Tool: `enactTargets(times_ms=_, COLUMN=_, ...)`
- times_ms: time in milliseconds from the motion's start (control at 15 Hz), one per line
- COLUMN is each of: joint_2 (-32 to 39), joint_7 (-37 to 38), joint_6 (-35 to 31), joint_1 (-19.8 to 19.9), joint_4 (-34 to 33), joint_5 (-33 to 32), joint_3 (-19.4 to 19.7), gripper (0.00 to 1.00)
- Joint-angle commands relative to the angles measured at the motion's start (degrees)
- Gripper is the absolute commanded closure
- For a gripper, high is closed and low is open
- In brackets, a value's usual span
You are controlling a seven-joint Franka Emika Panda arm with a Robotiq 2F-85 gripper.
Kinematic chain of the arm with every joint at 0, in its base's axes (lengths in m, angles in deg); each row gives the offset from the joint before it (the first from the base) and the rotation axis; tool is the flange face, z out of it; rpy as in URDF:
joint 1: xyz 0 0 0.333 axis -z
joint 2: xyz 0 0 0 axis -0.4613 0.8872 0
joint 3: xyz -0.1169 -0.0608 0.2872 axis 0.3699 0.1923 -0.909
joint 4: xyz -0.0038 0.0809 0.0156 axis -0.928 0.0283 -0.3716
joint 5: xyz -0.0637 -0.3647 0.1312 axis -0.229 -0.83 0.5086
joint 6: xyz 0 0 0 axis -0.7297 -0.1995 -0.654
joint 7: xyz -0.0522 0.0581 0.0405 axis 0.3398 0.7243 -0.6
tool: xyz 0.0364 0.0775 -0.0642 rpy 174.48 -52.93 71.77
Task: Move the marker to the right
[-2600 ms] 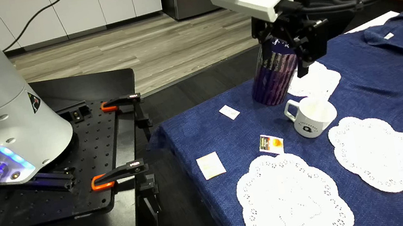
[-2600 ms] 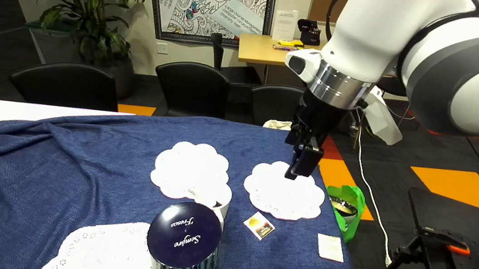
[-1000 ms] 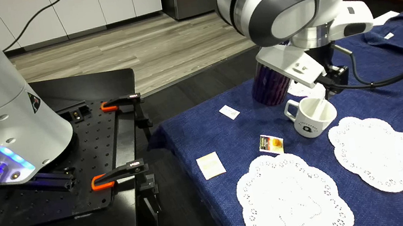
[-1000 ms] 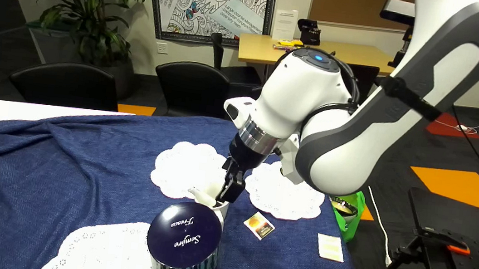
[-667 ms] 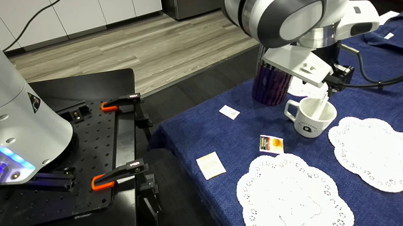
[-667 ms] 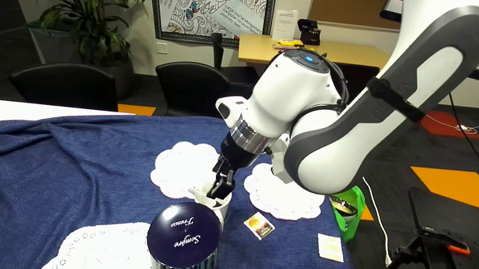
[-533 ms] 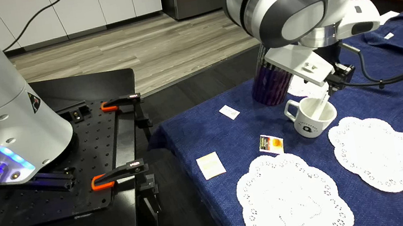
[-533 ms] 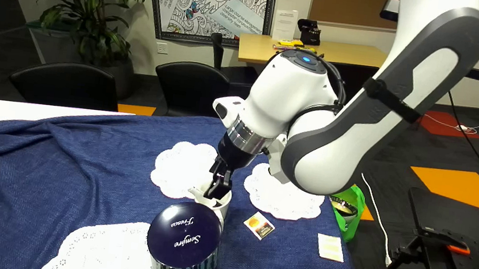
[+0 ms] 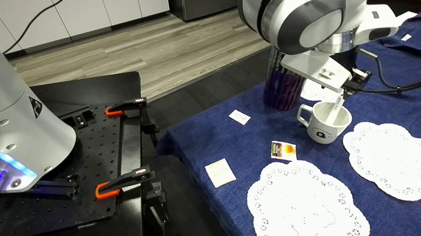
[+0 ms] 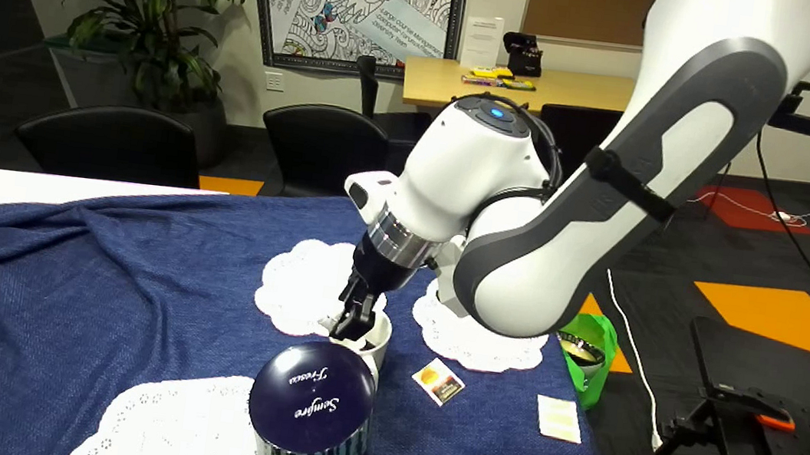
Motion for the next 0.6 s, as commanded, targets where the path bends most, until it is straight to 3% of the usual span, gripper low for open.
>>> enactTargets(times_ms=0, joint_2=2.41, joint_7=-1.2, joint_6=1.21, joint_1=0.96, joint_4=-3.57, joint_5=-0.49, joint_3=-0.68, gripper=0.4)
enactTargets(times_ms=400, joint_2=5.12, joint_7=-1.19, joint_6=1.73, joint_1=0.97, joint_4=-6.86, joint_5=-0.55, joint_3=-0.7, gripper=0.43)
enactTargets(times_ms=467, joint_2=5.5, joint_7=-1.19, joint_6=1.82, joint_1=0.96, joint_4=-7.32, joint_5=-0.55, joint_3=-0.67, gripper=0.47)
enactTargets(times_ms=533, joint_2=5.84, joint_7=-1.18, joint_6=1.92, joint_1=0.94, joint_4=-7.75, joint_5=-0.54, joint_3=-0.66, gripper=0.65)
